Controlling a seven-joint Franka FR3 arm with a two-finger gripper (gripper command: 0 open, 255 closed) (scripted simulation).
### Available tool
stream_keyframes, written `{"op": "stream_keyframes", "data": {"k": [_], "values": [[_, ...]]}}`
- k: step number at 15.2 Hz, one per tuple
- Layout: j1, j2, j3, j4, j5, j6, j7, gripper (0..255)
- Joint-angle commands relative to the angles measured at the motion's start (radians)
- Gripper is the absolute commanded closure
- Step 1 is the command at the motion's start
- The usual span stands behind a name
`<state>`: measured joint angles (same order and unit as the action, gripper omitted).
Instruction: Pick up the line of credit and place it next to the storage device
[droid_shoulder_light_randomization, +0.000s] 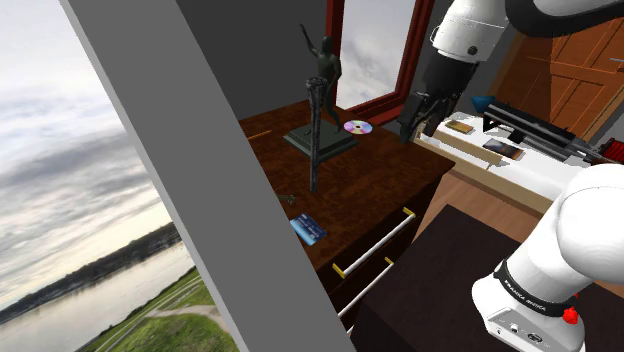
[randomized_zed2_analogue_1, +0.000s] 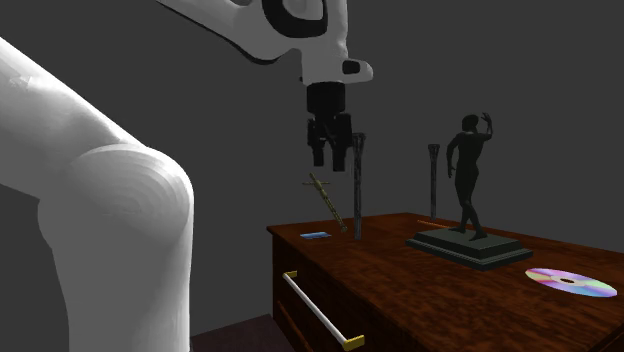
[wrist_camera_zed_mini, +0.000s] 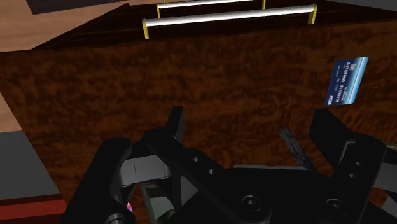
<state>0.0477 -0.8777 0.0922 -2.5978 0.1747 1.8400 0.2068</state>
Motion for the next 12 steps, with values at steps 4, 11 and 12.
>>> {"op": "stream_keyframes", "data": {"k": [4, 11, 12], "values": [[0.045, 0.014, 0.147, -0.106, 0.047, 0.242, 0.092, 0], [0.048, 0.161, 0.399, -0.166, 0.06, 0.604, 0.258, 0], [0.034, 0.192, 0.442, -0.166, 0.05, 0.656, 0.289, 0]]}}
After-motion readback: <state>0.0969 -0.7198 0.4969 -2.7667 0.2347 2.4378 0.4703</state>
